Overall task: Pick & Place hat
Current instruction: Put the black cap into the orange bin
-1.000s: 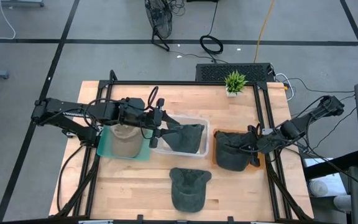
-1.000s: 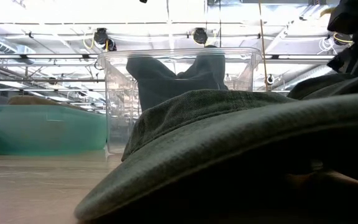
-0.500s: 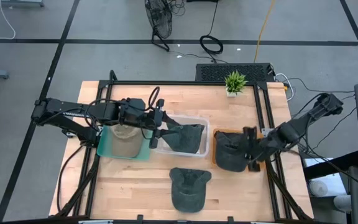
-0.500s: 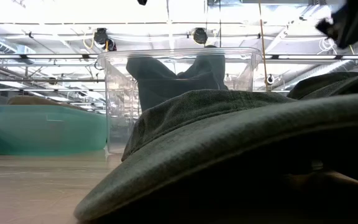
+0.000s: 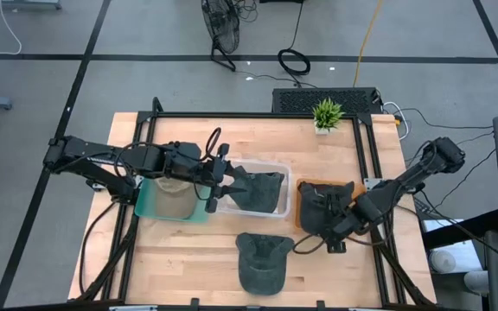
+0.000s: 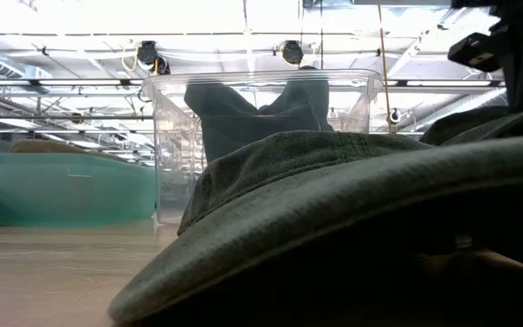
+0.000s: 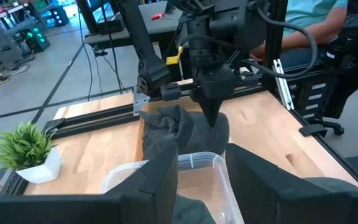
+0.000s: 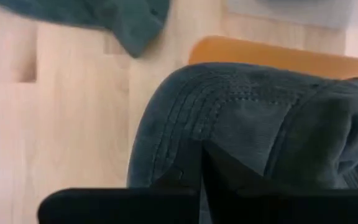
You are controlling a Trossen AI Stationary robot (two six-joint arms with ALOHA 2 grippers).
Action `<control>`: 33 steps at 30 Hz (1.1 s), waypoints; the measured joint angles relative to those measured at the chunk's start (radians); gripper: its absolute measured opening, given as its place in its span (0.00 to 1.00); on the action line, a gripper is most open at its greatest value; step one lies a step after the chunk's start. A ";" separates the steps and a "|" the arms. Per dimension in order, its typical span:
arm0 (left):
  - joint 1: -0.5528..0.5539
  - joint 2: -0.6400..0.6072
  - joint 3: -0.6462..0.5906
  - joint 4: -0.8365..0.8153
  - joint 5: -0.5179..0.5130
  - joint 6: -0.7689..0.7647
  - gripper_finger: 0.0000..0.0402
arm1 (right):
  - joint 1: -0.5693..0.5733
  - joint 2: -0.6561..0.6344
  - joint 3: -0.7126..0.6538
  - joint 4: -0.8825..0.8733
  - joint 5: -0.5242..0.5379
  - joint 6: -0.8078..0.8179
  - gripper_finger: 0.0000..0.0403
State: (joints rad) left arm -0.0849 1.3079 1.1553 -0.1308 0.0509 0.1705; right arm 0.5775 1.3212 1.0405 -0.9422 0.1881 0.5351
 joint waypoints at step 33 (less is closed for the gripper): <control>-0.005 0.000 0.000 -0.011 -0.010 0.004 0.37 | -0.019 -0.282 -0.381 0.266 -0.082 -0.020 0.00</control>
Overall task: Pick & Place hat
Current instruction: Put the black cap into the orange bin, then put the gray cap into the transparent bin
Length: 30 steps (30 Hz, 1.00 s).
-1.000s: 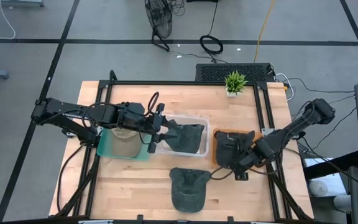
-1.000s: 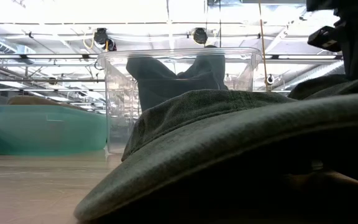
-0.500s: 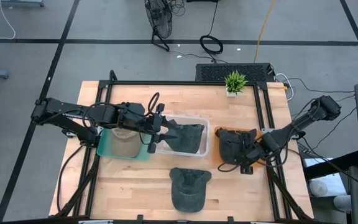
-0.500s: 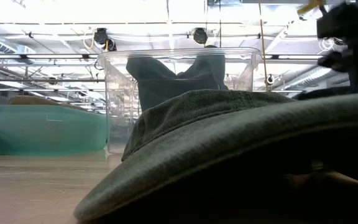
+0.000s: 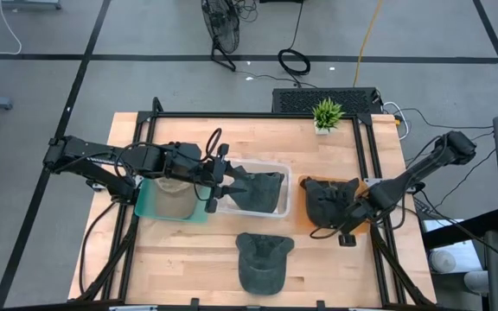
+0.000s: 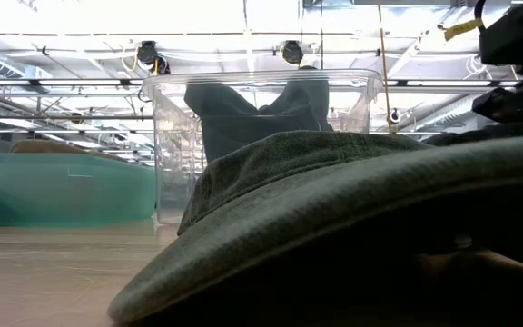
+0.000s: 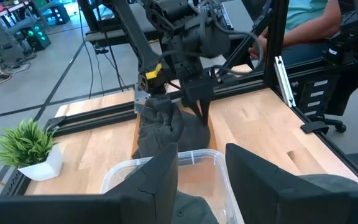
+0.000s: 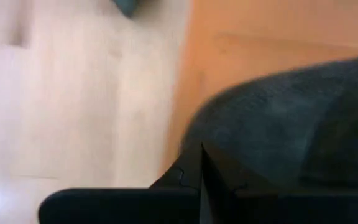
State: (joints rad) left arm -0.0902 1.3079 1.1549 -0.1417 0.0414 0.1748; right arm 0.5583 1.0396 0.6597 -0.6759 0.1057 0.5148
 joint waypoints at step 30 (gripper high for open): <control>-0.258 0.039 0.000 -0.135 -0.037 -0.056 0.37 | 0.044 -0.008 0.103 0.382 0.155 -0.287 0.11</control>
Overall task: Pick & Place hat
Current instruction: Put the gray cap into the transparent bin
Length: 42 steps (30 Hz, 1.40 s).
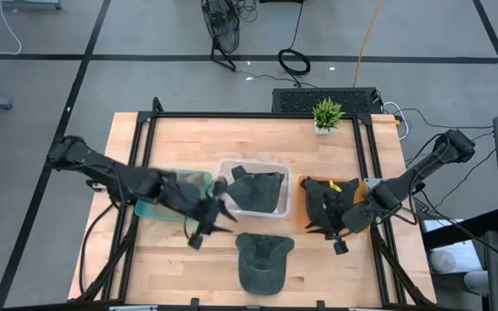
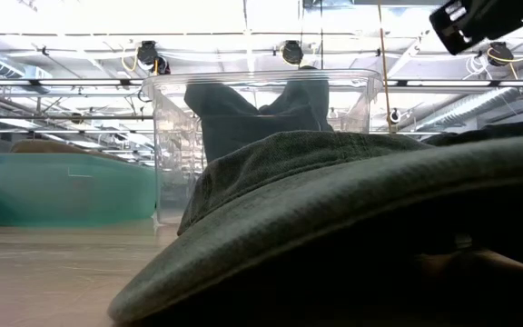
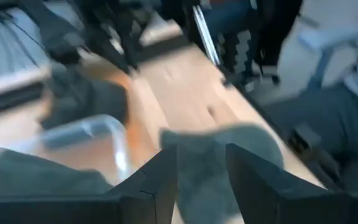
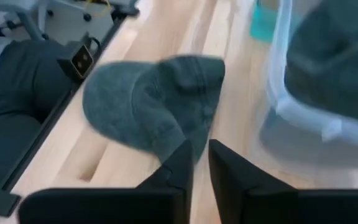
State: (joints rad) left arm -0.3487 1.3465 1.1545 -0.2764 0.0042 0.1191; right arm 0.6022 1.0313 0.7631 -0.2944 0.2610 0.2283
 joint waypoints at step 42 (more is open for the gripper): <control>-0.145 0.512 0.001 0.239 -0.022 -0.124 0.64 | -0.005 0.588 0.191 0.277 -0.031 -0.109 0.43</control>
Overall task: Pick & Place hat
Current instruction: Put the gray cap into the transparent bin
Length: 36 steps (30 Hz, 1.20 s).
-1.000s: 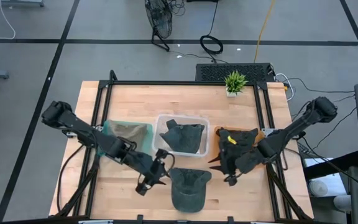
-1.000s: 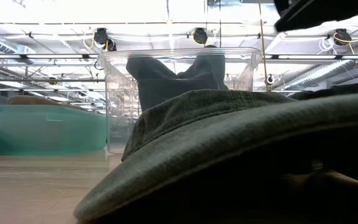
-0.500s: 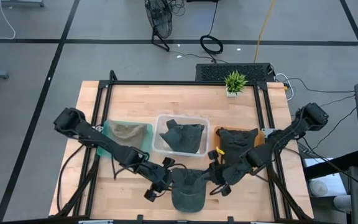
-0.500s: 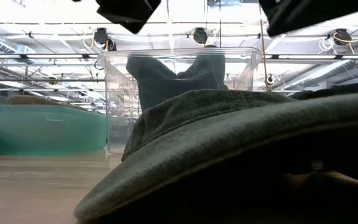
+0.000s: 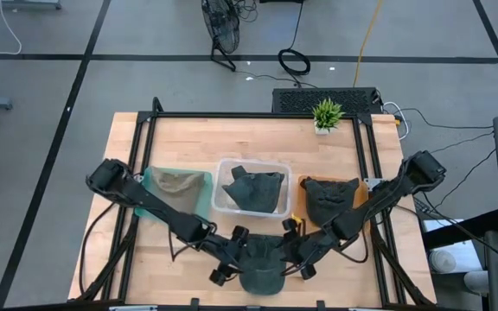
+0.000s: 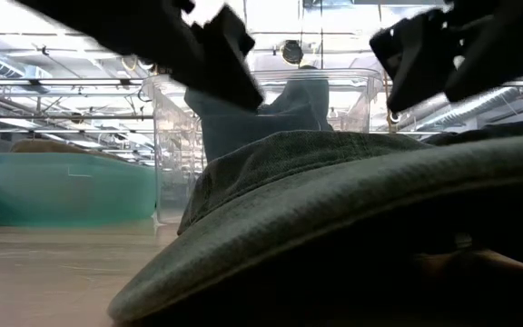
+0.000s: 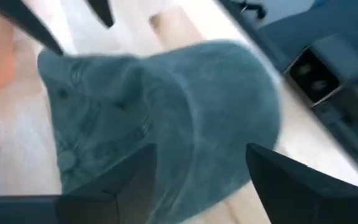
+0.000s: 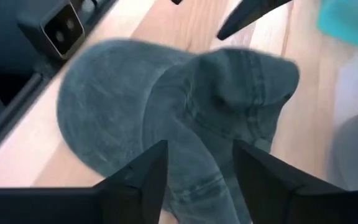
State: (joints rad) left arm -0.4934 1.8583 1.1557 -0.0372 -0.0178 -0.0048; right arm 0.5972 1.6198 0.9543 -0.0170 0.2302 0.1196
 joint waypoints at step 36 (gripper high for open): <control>0.044 0.100 0.000 0.047 -0.005 -0.059 0.03 | -0.002 0.139 -0.002 0.113 -0.024 -0.005 0.01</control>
State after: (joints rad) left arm -0.4492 1.9583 1.1553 0.0101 -0.0231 -0.0635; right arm 0.5949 1.7588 0.9527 0.0959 0.2058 0.1151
